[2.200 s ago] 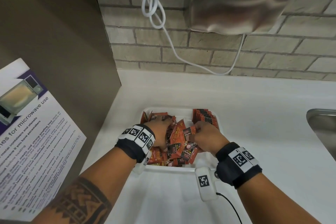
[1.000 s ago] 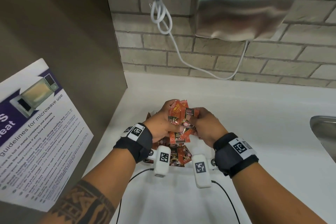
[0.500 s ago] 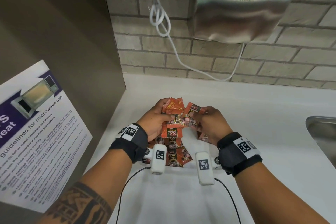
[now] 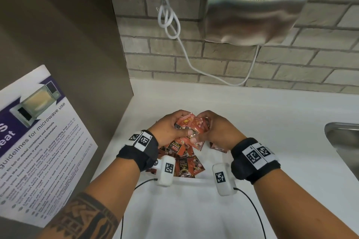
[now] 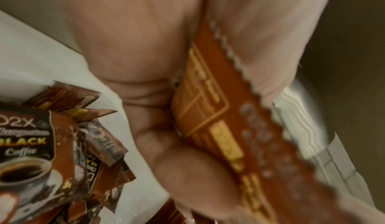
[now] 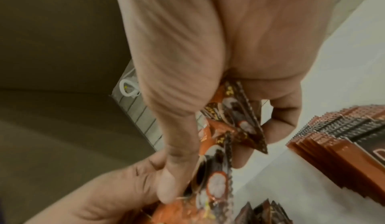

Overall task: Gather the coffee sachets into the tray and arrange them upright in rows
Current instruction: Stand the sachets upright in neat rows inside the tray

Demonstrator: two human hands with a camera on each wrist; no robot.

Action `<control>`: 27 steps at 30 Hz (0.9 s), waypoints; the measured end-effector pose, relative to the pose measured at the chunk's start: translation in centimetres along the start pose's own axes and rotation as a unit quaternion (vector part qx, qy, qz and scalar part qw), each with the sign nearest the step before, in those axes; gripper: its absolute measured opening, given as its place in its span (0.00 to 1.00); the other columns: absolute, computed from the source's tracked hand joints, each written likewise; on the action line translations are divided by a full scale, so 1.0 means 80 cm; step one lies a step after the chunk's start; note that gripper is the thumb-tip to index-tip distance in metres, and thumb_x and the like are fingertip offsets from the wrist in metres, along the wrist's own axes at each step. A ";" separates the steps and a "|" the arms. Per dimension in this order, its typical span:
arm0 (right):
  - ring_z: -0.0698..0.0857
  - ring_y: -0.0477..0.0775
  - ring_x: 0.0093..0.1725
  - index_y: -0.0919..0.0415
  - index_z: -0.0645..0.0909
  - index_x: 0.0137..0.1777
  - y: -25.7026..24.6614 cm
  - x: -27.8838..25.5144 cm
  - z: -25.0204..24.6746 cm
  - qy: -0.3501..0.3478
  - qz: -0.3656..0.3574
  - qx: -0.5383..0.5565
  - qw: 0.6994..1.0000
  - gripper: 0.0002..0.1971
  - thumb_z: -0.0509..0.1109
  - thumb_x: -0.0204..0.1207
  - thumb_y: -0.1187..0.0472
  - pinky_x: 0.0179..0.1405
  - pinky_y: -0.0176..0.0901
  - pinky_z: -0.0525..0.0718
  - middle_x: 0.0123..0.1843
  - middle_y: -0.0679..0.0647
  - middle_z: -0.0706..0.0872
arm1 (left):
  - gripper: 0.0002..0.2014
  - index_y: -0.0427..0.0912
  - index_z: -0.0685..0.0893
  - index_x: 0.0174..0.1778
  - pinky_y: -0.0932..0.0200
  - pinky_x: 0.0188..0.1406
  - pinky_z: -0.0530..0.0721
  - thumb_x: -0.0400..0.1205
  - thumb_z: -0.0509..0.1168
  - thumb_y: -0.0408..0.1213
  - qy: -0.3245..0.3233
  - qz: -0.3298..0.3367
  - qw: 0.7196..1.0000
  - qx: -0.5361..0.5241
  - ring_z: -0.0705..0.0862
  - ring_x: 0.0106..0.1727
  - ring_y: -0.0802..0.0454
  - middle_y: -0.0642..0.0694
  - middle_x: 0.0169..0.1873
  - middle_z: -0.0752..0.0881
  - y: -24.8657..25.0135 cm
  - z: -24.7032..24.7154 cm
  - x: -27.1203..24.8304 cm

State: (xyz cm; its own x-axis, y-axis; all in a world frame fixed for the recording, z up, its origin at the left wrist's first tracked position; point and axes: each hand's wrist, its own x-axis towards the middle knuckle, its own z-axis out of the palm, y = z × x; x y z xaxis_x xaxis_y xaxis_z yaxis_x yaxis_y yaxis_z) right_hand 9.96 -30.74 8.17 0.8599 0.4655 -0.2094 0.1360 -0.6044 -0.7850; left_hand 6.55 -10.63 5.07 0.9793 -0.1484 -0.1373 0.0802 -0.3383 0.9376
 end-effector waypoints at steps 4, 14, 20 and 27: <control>0.89 0.48 0.47 0.49 0.80 0.59 0.006 0.008 0.006 0.018 0.025 -0.061 0.998 0.33 0.90 0.55 0.49 0.54 0.53 0.88 0.48 0.46 0.90 | 0.21 0.56 0.81 0.69 0.40 0.67 0.84 0.80 0.74 0.50 -0.019 0.012 0.998 0.058 0.88 0.60 0.52 0.54 0.58 0.90 0.002 0.002 0.005; 0.91 0.58 0.43 0.63 0.83 0.62 0.010 -0.001 -0.004 0.048 0.021 0.153 0.987 0.15 0.72 0.76 0.75 0.38 0.37 0.87 0.52 0.65 0.91 | 0.15 0.66 0.80 0.66 0.35 0.62 0.86 0.85 0.64 0.47 0.035 0.005 0.997 0.065 0.89 0.59 0.45 0.51 0.61 0.89 -0.012 -0.003 0.013; 0.90 0.48 0.48 0.50 0.79 0.65 0.014 0.010 0.006 0.056 0.011 0.076 0.995 0.29 0.86 0.65 0.50 0.51 0.46 0.88 0.50 0.47 0.90 | 0.20 0.54 0.82 0.70 0.44 0.69 0.83 0.82 0.72 0.46 0.034 0.020 0.998 0.052 0.87 0.63 0.56 0.53 0.61 0.89 -0.011 0.000 0.020; 0.89 0.46 0.41 0.54 0.82 0.60 0.014 0.018 0.014 0.042 0.003 0.092 0.995 0.30 0.90 0.58 0.58 0.34 0.35 0.82 0.49 0.49 0.92 | 0.22 0.58 0.85 0.56 0.39 0.60 0.87 0.70 0.72 0.63 0.053 0.022 0.998 0.036 0.91 0.51 0.50 0.54 0.49 0.92 -0.005 0.007 0.025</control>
State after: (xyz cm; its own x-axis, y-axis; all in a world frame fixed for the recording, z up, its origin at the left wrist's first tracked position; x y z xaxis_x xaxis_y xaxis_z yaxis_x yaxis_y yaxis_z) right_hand 10.80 -29.98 6.34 0.8994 0.4019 -0.1719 0.0442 -0.4749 -0.8789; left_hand 8.35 -11.31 4.23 0.9961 -0.0662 -0.0590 0.0277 -0.3994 0.9164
